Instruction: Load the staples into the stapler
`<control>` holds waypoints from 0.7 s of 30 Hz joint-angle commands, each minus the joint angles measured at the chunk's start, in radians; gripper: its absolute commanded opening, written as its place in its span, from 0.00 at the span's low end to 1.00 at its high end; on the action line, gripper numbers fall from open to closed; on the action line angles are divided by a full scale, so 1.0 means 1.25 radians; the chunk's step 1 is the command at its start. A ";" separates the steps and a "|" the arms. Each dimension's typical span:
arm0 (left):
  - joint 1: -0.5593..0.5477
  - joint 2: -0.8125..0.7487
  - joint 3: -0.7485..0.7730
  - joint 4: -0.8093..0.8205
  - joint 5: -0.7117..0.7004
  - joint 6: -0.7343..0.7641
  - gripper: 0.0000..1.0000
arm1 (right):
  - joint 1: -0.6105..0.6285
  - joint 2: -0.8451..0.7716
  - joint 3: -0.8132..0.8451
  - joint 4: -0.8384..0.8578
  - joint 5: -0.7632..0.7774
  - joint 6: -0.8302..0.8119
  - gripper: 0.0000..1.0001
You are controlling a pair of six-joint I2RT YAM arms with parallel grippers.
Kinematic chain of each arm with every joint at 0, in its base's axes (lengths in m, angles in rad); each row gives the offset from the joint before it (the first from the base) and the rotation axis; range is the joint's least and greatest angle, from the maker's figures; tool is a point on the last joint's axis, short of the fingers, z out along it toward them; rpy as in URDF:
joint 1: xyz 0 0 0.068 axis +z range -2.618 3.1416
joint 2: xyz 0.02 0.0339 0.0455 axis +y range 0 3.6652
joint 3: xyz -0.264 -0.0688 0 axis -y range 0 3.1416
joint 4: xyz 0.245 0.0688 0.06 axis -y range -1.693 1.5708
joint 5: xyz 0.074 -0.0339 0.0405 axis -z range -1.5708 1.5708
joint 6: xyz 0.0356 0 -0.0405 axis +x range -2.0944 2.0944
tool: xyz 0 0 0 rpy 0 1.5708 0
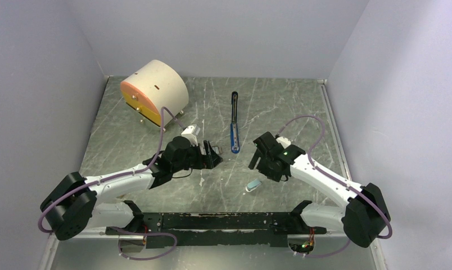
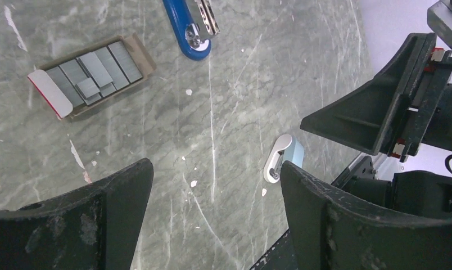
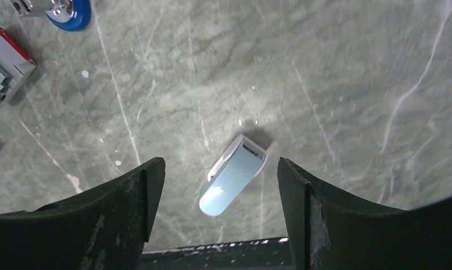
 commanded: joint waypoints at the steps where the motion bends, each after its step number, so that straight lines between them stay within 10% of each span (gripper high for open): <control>1: 0.004 0.016 -0.018 0.062 0.057 -0.006 0.88 | 0.020 -0.022 -0.008 -0.055 -0.012 0.240 0.76; 21: 0.004 -0.068 -0.043 -0.094 -0.014 0.092 0.90 | 0.103 0.072 -0.019 -0.058 -0.084 0.502 0.59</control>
